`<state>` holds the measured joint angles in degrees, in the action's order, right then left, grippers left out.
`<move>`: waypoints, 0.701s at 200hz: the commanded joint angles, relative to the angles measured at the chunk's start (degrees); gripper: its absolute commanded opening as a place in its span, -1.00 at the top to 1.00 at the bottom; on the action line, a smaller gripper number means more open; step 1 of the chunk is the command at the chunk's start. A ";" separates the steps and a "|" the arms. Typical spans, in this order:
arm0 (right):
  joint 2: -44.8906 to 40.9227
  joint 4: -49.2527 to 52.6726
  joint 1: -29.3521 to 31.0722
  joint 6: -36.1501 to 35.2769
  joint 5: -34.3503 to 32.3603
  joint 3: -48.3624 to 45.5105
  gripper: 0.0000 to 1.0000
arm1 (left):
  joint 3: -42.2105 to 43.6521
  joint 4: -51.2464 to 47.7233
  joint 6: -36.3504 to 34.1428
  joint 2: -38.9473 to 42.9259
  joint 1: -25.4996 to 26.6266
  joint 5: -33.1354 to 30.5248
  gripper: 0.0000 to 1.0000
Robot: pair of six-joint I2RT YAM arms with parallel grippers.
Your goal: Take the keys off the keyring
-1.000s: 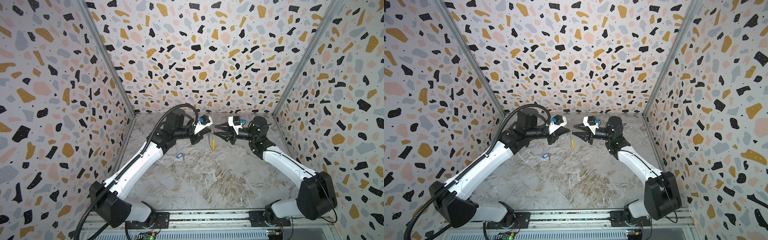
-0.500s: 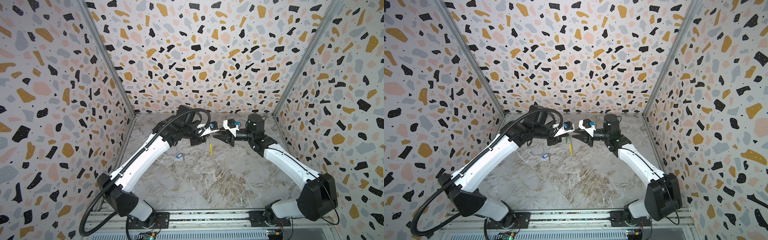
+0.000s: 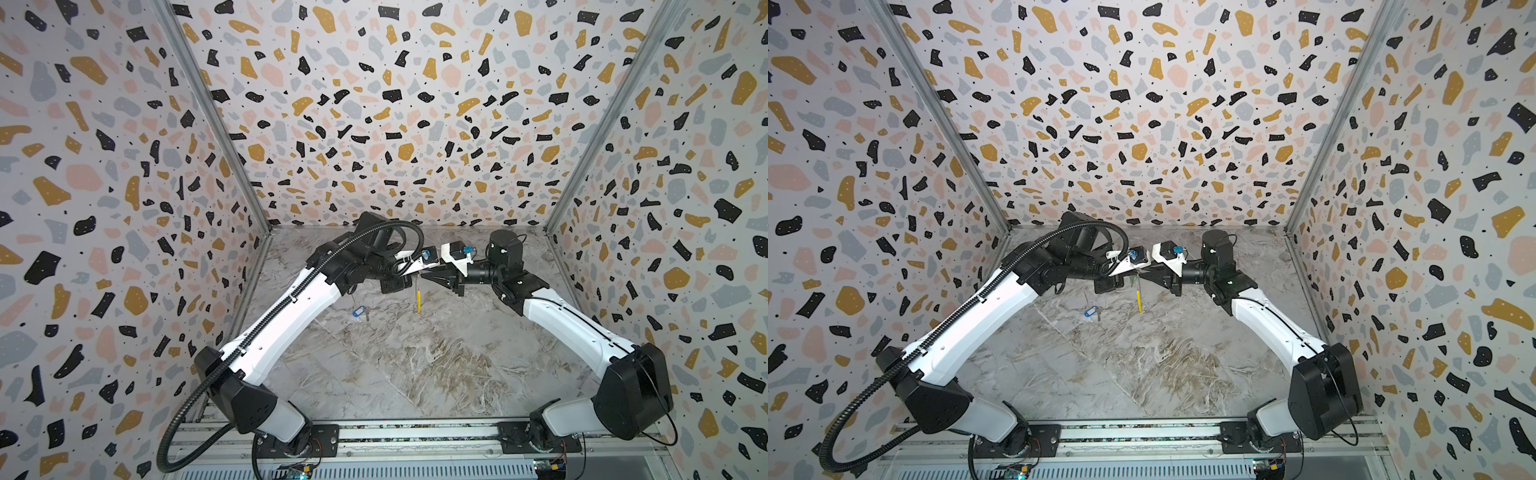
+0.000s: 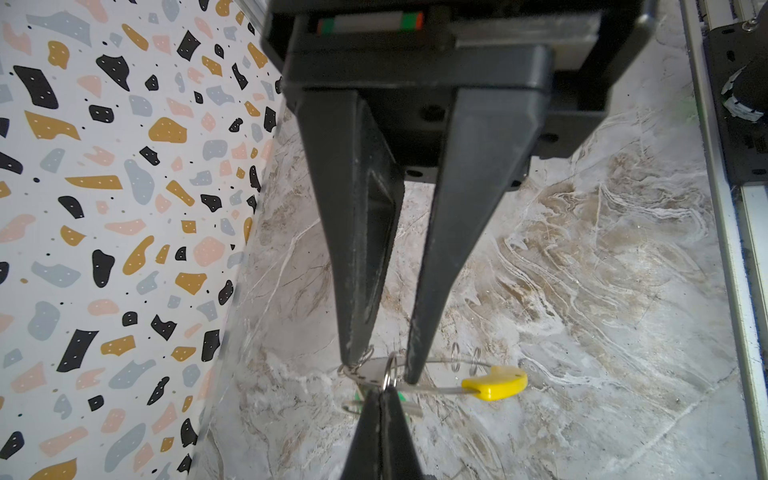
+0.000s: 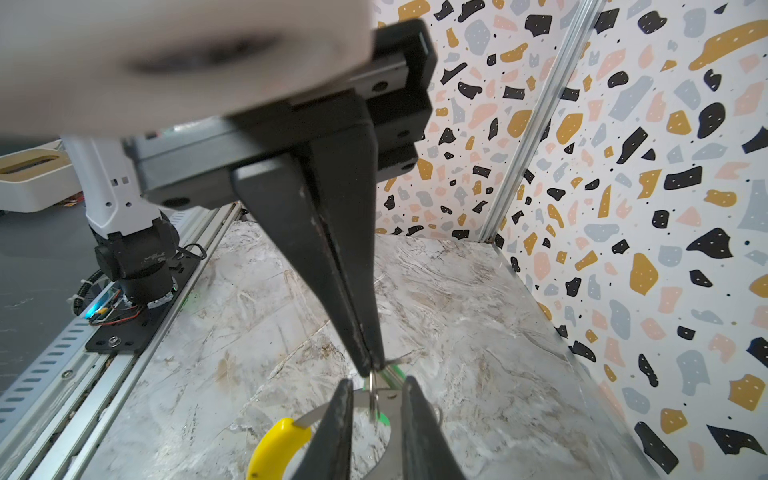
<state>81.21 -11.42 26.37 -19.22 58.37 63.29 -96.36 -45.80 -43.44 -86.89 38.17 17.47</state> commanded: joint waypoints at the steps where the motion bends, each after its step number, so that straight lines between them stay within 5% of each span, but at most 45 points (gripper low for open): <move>1: -0.97 -4.29 0.28 3.00 -0.61 -1.47 0.57 | 0.71 2.94 -0.07 1.95 0.39 0.36 1.00; 92: -0.66 -6.51 0.45 4.95 0.55 -2.38 0.73 | 1.67 2.98 -0.59 1.84 0.85 0.39 1.00; 140: -0.32 -7.97 0.51 5.84 1.25 -2.77 1.00 | 2.64 3.87 -0.55 1.92 0.94 0.09 1.00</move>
<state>81.28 -16.69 26.61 -14.85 58.72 60.75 -94.83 -43.79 -43.79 -85.91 38.57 17.10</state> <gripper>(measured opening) 0.042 0.047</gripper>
